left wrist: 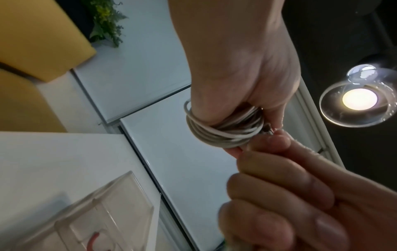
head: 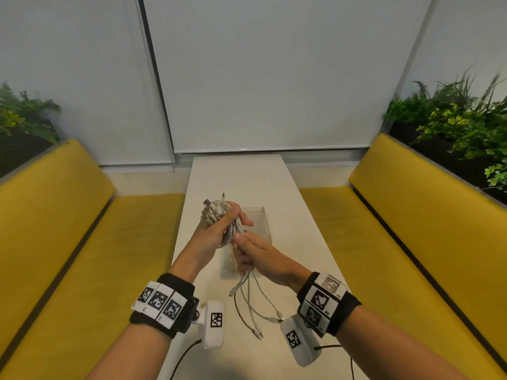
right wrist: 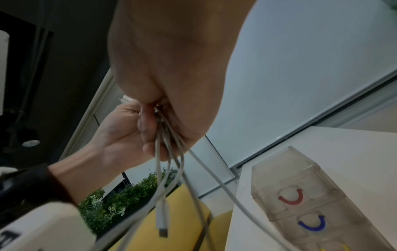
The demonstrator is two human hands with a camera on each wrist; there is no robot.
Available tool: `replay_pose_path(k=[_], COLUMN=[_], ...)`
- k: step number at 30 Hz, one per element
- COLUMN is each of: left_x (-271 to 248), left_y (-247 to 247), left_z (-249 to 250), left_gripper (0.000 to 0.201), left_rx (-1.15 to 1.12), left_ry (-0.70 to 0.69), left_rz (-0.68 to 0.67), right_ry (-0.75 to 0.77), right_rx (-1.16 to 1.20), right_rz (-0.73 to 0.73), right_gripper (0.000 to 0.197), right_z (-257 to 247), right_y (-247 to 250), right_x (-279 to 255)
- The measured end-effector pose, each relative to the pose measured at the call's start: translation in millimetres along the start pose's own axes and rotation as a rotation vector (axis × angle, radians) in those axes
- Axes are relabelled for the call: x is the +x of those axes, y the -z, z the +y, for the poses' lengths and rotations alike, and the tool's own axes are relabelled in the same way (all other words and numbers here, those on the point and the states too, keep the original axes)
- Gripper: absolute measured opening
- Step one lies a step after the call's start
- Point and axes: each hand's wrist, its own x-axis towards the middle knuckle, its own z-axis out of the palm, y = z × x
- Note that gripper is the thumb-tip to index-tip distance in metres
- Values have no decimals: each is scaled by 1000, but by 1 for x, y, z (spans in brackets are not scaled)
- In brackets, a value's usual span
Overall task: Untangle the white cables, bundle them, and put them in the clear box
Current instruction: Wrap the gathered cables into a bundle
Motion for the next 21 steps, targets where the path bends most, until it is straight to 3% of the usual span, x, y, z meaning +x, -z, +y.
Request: replay_pose_path(k=[3, 7, 13, 16, 19, 21], left_x=[3, 10, 10, 8, 3, -1], left_y=[-5, -8, -19, -19, -17, -16], left_z=[1, -3, 7, 12, 16, 20], left_gripper=[29, 30, 50, 59, 62, 58], left_rx=[-177, -322, -399, -517, -632, -686], left_ry=[63, 44, -2, -5, 6, 18], left_rz=[31, 61, 11, -73, -228, -363], right_ry=[-3, -20, -29, -32, -37, -46], right_rx=[-4, -18, -116, -234, -297, -271], right_rz=[-11, -46, -128, -173, -188, -204], right_gripper=[26, 30, 43, 49, 66, 63], right_z=[1, 3, 4, 5, 10, 12], right_y=[-4, -3, -6, -10, -7, -2], right_x=[-1, 0, 2, 2, 5, 7])
